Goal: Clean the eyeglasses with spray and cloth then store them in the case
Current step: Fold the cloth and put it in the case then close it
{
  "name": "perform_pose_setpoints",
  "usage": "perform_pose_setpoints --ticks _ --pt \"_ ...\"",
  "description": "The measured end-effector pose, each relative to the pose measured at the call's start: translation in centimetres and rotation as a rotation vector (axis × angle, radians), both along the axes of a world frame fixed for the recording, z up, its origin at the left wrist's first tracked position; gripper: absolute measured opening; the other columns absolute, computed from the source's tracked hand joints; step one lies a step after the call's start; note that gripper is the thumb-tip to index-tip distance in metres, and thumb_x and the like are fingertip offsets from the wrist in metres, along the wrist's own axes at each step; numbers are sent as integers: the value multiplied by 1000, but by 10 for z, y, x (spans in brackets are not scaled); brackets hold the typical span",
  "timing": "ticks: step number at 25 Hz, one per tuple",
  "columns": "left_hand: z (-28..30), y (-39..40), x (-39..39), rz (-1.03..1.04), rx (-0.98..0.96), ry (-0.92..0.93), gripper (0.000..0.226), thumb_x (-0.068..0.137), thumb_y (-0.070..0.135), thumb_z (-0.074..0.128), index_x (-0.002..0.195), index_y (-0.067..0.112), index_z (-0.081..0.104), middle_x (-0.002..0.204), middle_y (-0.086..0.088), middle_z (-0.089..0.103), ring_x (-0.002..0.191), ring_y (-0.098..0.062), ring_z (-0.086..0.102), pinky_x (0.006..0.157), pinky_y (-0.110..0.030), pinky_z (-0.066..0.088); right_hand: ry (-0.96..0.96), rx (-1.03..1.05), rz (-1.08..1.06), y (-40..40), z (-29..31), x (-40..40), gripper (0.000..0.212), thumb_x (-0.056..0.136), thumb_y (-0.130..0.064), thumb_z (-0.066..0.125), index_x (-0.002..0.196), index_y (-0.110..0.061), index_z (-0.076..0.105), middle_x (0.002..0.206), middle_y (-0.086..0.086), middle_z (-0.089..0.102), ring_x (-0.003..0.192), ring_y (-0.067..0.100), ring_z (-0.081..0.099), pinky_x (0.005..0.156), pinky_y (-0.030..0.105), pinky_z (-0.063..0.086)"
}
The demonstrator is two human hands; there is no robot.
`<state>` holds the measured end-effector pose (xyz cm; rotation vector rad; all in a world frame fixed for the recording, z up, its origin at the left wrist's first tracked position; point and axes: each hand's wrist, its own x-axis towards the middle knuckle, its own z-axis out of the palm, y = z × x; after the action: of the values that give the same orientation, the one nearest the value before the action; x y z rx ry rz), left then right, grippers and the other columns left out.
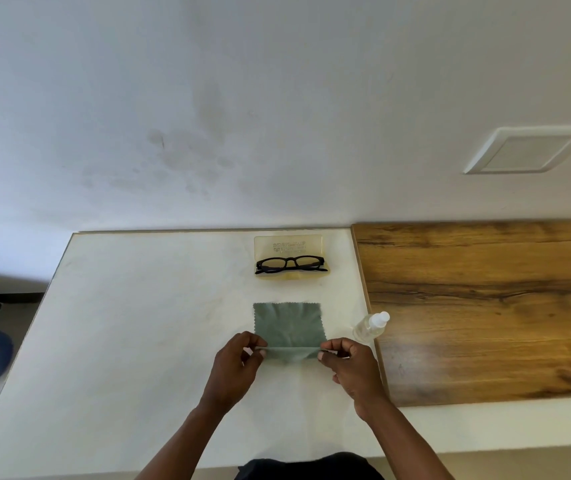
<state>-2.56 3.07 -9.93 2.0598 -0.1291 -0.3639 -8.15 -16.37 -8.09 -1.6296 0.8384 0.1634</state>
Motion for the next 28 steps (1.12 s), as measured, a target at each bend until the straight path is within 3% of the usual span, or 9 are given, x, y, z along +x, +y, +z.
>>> perform_pose_setpoints --ticks 6,9,11,14,16,17,21,25,28 --pt "-1 -10 10 149 -72 80 14 87 6 56 81 18 59 81 6 64 78 -14 55 65 -24 41 -93 -113 52 2 -2 13 16 79 -11 70 75 -25 62 88 -10 59 77 7 56 65 16 42" --pt "-3 -17 16 207 -68 63 10 90 9 53 82 14 55 78 2 63 73 -15 54 62 -24 40 -98 -51 27 3 -6 24 12 86 -12 61 81 -22 61 86 -6 62 58 12 56 51 11 45" --pt "-4 -22 22 232 -16 23 9 91 12 52 82 14 53 74 1 61 67 -12 52 58 -22 38 -119 -71 7 3 -9 33 11 89 -11 57 85 -20 62 85 -2 64 59 14 56 46 9 45" --pt "-6 -31 34 252 56 -8 10 92 16 51 82 15 49 68 5 56 63 -10 49 53 -21 36 -133 -155 4 2 -13 51 11 91 -10 55 97 -12 63 91 2 64 78 19 58 64 24 55" --pt "-8 -37 41 271 96 -17 10 93 18 51 84 15 49 69 3 56 65 -15 51 54 -26 36 -119 -229 35 1 -17 61 14 90 -10 55 101 -9 64 94 5 65 86 20 59 78 40 56" --pt "-9 -38 44 280 120 -17 10 93 20 51 85 14 49 71 1 57 68 -19 53 56 -28 38 -111 -266 50 0 -18 65 14 90 -10 56 101 -9 64 96 6 67 88 20 60 80 42 56" --pt "-16 -41 55 269 258 -7 13 91 24 53 86 14 47 79 -4 60 76 -26 55 61 -32 41 -83 -425 101 -2 -27 73 21 87 -13 60 107 -8 61 104 11 68 95 26 61 79 27 46" --pt "-18 -39 55 287 292 -33 21 87 22 60 99 10 48 96 -7 56 80 -22 50 63 -29 37 -102 -499 94 5 -24 68 35 86 -21 60 119 -10 52 113 12 56 98 25 57 78 29 45" --pt "-14 -30 40 185 299 -212 18 85 17 62 98 9 51 100 -6 53 79 -21 52 58 -32 44 -265 -706 130 14 -20 53 26 85 -12 60 110 -6 56 112 14 54 88 27 61 65 27 46"
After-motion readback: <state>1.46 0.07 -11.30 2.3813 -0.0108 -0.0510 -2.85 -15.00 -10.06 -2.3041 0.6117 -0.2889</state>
